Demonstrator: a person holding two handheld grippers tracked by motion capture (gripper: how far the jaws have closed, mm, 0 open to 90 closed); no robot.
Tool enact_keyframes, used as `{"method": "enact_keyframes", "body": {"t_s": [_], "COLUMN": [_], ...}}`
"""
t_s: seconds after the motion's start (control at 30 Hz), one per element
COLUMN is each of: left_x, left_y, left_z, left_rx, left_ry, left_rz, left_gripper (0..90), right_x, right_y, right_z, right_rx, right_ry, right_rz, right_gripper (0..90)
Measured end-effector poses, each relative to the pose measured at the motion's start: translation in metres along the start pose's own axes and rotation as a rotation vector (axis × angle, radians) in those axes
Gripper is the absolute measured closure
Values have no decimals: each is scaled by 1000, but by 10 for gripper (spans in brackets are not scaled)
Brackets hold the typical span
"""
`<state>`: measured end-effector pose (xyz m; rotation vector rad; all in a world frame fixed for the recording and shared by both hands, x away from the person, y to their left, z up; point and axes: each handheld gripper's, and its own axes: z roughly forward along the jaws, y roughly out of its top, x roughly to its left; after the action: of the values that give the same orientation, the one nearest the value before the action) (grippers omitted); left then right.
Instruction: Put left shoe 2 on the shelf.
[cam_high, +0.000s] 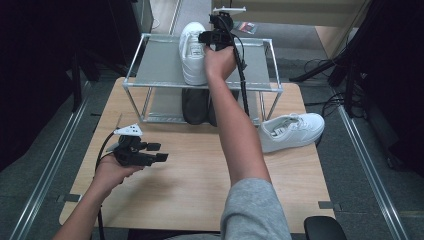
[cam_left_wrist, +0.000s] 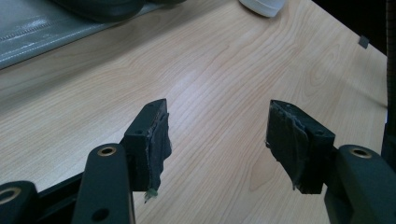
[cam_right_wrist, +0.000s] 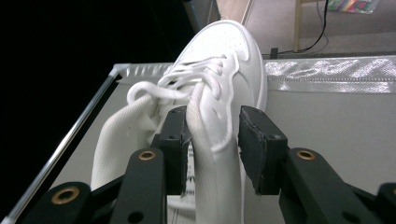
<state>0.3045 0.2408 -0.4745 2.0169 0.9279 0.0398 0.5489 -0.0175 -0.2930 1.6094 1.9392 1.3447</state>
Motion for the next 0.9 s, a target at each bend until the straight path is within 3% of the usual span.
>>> {"method": "enact_keyframes", "body": {"t_s": [0.57,0.7,0.9], "left_x": [0,1,3], "left_y": [6,9,14], "left_z": [7,8,13], "left_rx": [36,36,48], "left_ry": [-6,-6,-19], "left_rz": [15,19,19], "left_gripper": [387,375,374], "right_x": [-18,-24,-33], "right_y": [-15,-26,-45], "right_z": [-59,-74,-86], "right_rx": [3,3,14], "right_ry": [146,186,207], "right_rz": [-110,-132,-172], "right_gripper": [644,634,620]}}
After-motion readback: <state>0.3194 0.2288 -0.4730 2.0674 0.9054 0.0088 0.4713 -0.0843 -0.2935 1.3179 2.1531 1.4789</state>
